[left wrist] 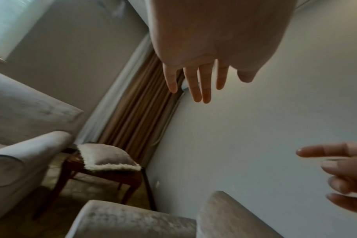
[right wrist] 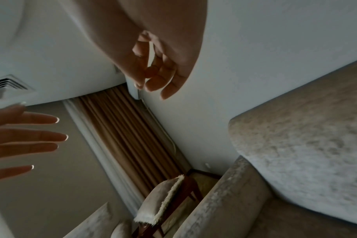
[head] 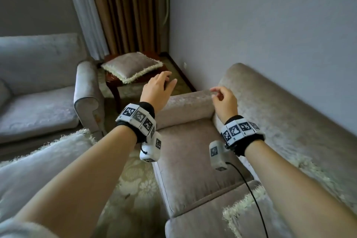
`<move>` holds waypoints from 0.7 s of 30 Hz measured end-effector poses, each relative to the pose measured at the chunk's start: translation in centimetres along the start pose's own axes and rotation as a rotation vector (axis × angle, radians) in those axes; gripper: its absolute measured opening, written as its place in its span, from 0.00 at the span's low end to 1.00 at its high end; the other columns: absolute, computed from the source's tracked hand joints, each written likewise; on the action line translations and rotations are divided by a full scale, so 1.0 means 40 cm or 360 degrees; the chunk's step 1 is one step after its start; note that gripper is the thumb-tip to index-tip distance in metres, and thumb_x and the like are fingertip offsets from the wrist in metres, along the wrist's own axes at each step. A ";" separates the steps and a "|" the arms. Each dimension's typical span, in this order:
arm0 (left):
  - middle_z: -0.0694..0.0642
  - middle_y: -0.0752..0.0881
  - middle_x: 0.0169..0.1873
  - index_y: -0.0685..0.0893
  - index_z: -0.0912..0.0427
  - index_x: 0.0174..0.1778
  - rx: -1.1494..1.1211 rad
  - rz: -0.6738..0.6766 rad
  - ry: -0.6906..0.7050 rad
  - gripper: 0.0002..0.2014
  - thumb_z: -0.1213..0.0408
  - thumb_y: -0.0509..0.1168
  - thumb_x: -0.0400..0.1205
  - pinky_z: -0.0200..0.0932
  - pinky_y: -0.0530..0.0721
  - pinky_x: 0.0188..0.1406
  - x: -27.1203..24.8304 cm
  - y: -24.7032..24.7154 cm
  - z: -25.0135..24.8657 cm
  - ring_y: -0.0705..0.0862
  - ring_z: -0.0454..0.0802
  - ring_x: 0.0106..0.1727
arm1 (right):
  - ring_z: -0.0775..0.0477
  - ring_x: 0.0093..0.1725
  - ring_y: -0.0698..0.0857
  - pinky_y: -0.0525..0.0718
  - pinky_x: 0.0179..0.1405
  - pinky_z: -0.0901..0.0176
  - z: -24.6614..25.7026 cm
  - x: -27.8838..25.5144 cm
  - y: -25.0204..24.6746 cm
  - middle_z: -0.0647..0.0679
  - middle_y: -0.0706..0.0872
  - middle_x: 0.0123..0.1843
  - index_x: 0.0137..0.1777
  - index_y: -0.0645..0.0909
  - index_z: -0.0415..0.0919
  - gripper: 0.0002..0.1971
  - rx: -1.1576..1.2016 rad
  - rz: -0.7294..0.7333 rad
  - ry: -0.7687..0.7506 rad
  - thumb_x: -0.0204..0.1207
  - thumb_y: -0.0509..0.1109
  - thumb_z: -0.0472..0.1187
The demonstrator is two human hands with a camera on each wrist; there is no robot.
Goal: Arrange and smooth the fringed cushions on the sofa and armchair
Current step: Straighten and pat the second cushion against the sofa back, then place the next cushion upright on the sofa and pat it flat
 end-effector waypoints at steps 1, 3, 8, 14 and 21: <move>0.55 0.82 0.61 0.73 0.55 0.70 0.0011 -0.0022 -0.0031 0.20 0.50 0.55 0.85 0.55 0.75 0.66 0.010 -0.022 0.039 0.78 0.54 0.64 | 0.51 0.44 0.77 0.71 0.45 0.70 0.015 0.016 0.048 0.40 0.82 0.47 0.52 0.84 0.38 0.11 0.0018 0.0039 -0.0009 0.75 0.63 0.28; 0.55 0.81 0.62 0.73 0.54 0.71 0.0024 -0.0045 -0.0082 0.20 0.50 0.55 0.85 0.54 0.75 0.67 0.031 -0.055 0.105 0.78 0.53 0.66 | 0.51 0.43 0.78 0.74 0.46 0.68 0.033 0.044 0.127 0.40 0.83 0.49 0.51 0.84 0.41 0.11 0.0023 0.0088 -0.0005 0.75 0.63 0.29; 0.55 0.81 0.63 0.73 0.55 0.70 0.0084 -0.0109 -0.0210 0.20 0.50 0.55 0.85 0.55 0.76 0.65 0.124 -0.163 0.357 0.78 0.54 0.65 | 0.60 0.35 0.73 0.69 0.32 0.86 0.114 0.140 0.417 0.44 0.76 0.46 0.51 0.83 0.39 0.12 0.0038 0.0229 -0.0038 0.75 0.62 0.27; 0.57 0.82 0.62 0.73 0.56 0.69 0.0050 -0.0229 -0.0517 0.20 0.51 0.55 0.85 0.50 0.78 0.63 0.185 -0.320 0.704 0.80 0.55 0.62 | 0.52 0.44 0.76 0.74 0.44 0.73 0.215 0.189 0.794 0.43 0.79 0.50 0.52 0.83 0.41 0.13 0.0068 0.0460 -0.0027 0.76 0.61 0.27; 0.60 0.84 0.59 0.75 0.59 0.69 0.0107 -0.0400 -0.1014 0.19 0.54 0.57 0.85 0.55 0.77 0.63 0.024 -0.471 1.103 0.81 0.57 0.61 | 0.42 0.49 0.82 0.83 0.53 0.51 0.253 0.089 1.240 0.39 0.83 0.53 0.51 0.83 0.43 0.11 0.0091 0.0929 0.0049 0.77 0.62 0.31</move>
Point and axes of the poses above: each hand's wrist, its own x-axis towards the middle knuckle, its own y-axis out of the palm, z = x × y, the point moved 10 cm from there along x, towards the middle knuckle
